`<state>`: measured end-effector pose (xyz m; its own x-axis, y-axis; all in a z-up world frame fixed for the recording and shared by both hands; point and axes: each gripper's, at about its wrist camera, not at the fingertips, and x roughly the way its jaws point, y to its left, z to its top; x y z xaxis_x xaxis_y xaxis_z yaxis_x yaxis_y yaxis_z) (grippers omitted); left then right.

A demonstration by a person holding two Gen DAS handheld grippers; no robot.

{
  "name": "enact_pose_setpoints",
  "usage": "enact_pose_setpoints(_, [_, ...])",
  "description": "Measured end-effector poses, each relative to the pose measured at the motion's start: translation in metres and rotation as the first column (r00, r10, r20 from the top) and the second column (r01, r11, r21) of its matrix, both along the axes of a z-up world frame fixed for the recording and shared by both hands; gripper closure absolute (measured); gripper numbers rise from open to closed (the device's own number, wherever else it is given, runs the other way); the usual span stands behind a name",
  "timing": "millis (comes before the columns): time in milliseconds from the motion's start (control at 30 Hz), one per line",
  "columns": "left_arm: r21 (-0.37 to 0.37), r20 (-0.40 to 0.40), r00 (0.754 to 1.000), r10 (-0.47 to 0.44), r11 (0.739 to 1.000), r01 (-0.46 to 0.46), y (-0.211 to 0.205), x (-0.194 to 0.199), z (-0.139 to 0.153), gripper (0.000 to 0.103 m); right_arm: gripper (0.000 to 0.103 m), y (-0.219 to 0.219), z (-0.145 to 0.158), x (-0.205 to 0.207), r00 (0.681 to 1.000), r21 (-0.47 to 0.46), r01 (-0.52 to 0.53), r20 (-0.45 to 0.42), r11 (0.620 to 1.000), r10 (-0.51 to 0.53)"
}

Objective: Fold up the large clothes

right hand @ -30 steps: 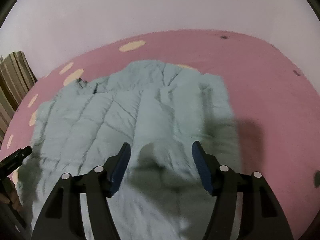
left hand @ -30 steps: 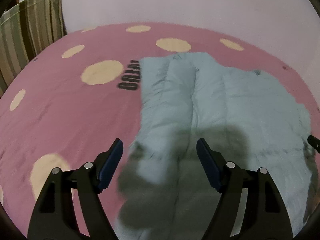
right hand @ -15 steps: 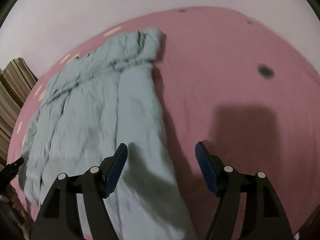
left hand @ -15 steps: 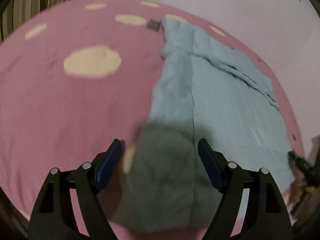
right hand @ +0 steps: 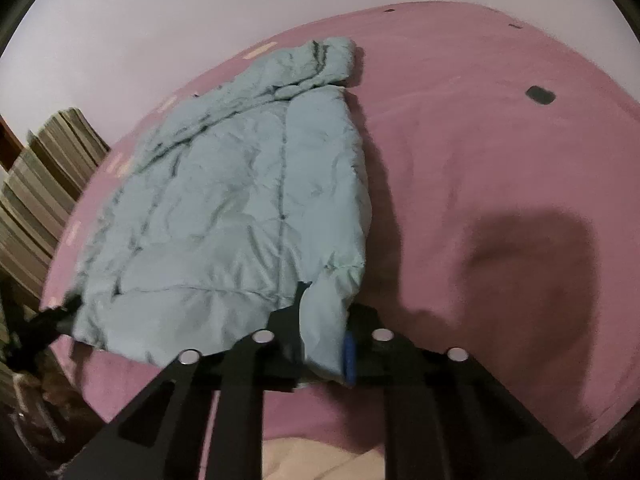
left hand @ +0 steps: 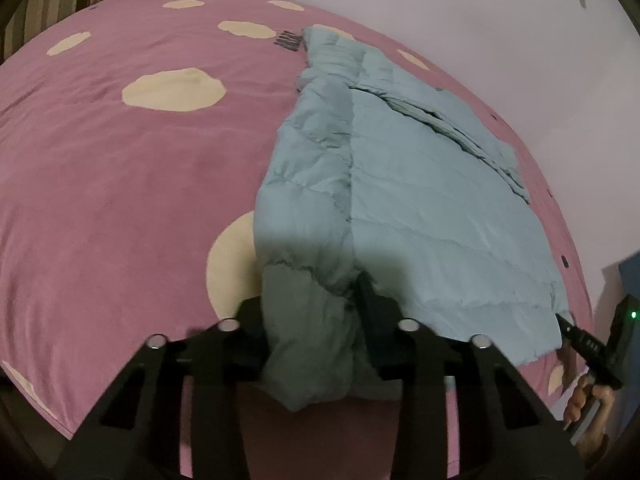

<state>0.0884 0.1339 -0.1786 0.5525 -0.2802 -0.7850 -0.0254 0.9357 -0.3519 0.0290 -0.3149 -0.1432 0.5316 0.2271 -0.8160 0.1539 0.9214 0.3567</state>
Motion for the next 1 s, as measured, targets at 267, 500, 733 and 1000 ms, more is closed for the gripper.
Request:
enact_pose_setpoints(267, [0.034, 0.028, 0.999, -0.022, 0.999, 0.021, -0.007, 0.0, 0.007, 0.093, 0.096, -0.01, 0.018, 0.006, 0.998, 0.23, -0.011, 0.07, 0.973, -0.005])
enact_pose_setpoints(500, [0.01, 0.044, 0.999, -0.011, 1.0, 0.011, -0.003, 0.008, 0.017, 0.098, 0.097, -0.019, 0.044, 0.022, 0.991, 0.346, -0.021, 0.13, 0.938, -0.026])
enact_pose_setpoints(733, [-0.023, 0.097, 0.995, 0.02, 1.0, -0.017, 0.003, 0.026, 0.042, 0.099, 0.097, -0.02, 0.061, 0.046, 0.986, 0.373, -0.032, 0.165, 0.927, -0.033])
enact_pose_setpoints(1000, [-0.024, 0.159, 0.986, 0.042, 0.999, -0.039, -0.003, 0.066, 0.071, 0.099, 0.097, -0.027, 0.073, 0.078, 0.979, 0.36, -0.024, 0.198, 0.933, -0.051])
